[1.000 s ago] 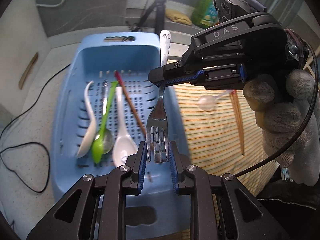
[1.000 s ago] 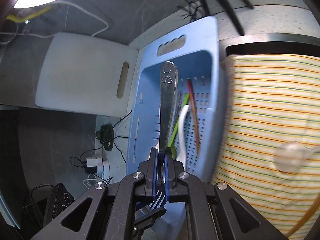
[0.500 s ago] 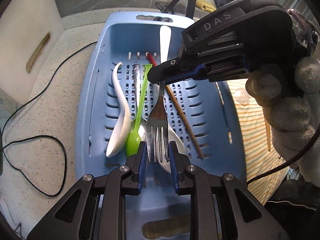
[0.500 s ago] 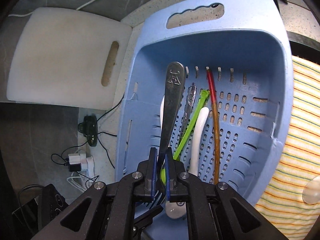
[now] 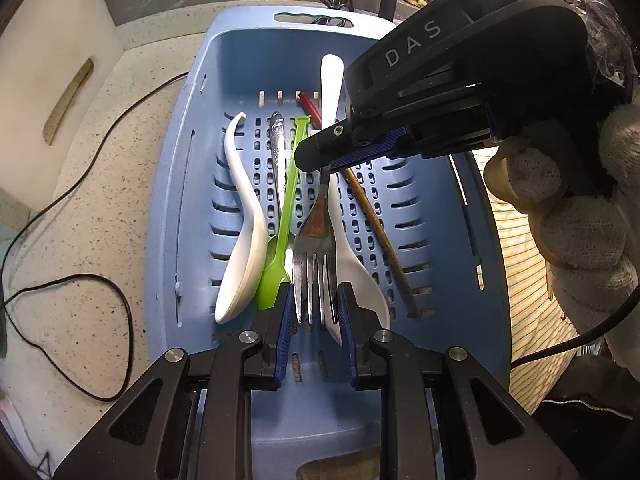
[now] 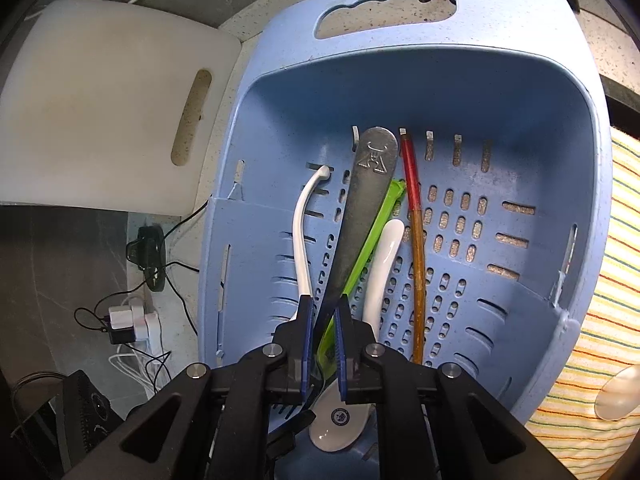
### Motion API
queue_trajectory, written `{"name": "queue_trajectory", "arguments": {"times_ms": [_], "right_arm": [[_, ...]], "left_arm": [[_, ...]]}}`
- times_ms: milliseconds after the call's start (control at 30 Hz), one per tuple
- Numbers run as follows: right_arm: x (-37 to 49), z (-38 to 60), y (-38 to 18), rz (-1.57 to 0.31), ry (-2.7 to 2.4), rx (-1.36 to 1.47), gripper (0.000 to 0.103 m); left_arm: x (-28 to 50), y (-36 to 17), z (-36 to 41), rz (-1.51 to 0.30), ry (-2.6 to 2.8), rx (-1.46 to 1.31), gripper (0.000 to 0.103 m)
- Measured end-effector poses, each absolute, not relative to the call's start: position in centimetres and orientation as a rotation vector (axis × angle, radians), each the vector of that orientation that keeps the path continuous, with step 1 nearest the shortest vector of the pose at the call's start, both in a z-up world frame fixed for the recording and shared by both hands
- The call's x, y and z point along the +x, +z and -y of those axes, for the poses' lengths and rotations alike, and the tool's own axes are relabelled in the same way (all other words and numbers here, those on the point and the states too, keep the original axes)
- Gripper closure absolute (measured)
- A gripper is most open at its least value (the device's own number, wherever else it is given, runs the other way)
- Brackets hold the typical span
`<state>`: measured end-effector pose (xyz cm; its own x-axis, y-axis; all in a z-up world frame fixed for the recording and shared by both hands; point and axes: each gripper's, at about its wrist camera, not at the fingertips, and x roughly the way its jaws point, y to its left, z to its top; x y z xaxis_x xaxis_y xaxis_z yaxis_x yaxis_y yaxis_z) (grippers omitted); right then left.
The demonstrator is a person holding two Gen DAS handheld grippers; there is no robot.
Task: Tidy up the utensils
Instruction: 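Lower the metal fork into the blue basket and open the right gripper, then move both grippers back over the mat toward the clear spoon and chopsticks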
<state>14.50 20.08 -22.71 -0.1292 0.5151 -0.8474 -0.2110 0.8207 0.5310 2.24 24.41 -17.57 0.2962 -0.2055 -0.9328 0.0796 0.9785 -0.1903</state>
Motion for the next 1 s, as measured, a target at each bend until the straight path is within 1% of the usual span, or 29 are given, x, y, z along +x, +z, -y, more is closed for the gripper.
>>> {"name": "queue_trajectory", "arguments": {"times_ms": [167, 467, 733, 1000], "right_arm": [[14.4, -19.9, -22.5, -1.586, 0.625, 0.234, 0.092], [13.9, -20.2, -21.9, -1.571, 0.620, 0.191, 0.080], [13.7, -19.8, -21.1, -1.552, 0.622, 0.201, 0.079], [13.4, -18.2, -19.2, -1.509, 0.640, 0.231, 0.079]], "left_arm": [[2.9, -18.2, -24.8, -1.269, -0.191, -0.120, 0.083], [3.3, -18.3, -24.5, -1.271, -0.194, -0.111, 0.082], [3.2, -17.8, -24.5, -1.265, -0.191, -0.105, 0.082], [2.6, -16.8, -24.5, -1.248, -0.185, -0.102, 0.082]]}}
